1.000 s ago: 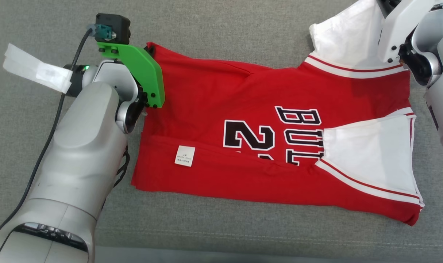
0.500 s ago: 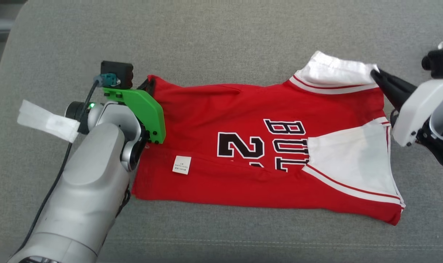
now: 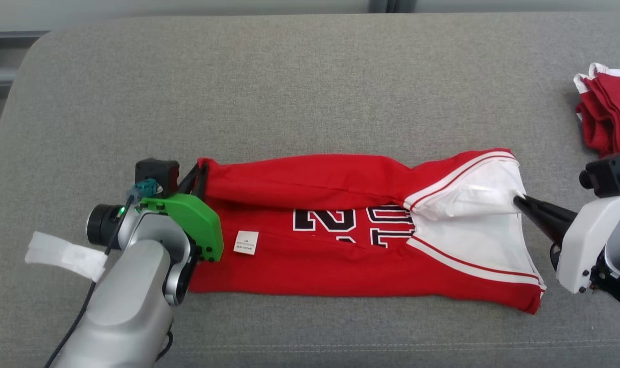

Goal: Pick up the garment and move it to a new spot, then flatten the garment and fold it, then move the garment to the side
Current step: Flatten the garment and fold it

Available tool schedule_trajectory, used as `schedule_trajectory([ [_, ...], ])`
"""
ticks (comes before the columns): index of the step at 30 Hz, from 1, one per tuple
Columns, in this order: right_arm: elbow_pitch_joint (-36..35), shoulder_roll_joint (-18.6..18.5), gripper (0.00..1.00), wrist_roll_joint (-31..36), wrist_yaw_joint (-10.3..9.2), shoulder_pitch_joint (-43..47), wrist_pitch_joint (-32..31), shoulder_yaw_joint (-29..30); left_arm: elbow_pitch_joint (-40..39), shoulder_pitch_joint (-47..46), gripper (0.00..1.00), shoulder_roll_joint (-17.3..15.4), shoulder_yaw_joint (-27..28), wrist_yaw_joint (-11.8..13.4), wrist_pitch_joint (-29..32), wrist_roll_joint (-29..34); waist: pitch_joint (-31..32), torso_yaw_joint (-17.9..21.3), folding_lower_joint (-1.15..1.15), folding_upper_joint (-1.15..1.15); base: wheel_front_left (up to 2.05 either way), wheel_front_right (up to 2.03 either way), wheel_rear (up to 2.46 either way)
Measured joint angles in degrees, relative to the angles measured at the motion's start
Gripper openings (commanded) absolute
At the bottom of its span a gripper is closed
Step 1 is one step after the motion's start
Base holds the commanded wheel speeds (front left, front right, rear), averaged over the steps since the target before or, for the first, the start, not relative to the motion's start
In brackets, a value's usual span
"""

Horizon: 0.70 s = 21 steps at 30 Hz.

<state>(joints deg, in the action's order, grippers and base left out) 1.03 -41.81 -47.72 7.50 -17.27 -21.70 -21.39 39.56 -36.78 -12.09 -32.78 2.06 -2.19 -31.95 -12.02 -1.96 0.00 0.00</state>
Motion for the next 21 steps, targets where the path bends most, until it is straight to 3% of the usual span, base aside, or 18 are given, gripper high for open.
schedule_trajectory([
  [18, -3.01, 2.79, 0.0, 0.12, -0.01, 10.16, -6.79, 2.65, 1.77, 7.91, 0.0, -0.05, 0.44, 2.44, 2.22, -3.45, 4.84, 1.26, 0.0, 0.0, 0.0, 0.0, 0.0],
  [19, -2.96, 3.05, 0.0, 0.13, 0.0, 10.32, -7.03, 2.76, 2.08, 8.16, 0.08, 0.02, 0.51, 2.59, 2.92, -3.87, 4.97, 1.29, 0.0, 0.0, 0.0, 0.0, 0.0],
  [20, -2.89, 3.25, 0.18, 0.22, 0.0, 10.6, -7.12, 2.86, 2.24, 8.49, 0.32, 0.12, 0.54, 2.99, 3.26, -4.0, 5.11, 1.31, 0.0, 0.0, 0.0, 0.0, 0.0],
  [21, -2.61, 3.53, 0.88, 0.41, 0.0, 11.03, -7.34, 3.11, 2.4, 8.86, 0.71, 0.23, 0.73, 3.34, 3.55, -4.3, 5.26, 1.32, 0.0, 0.0, 0.0, 0.0, 0.0],
])
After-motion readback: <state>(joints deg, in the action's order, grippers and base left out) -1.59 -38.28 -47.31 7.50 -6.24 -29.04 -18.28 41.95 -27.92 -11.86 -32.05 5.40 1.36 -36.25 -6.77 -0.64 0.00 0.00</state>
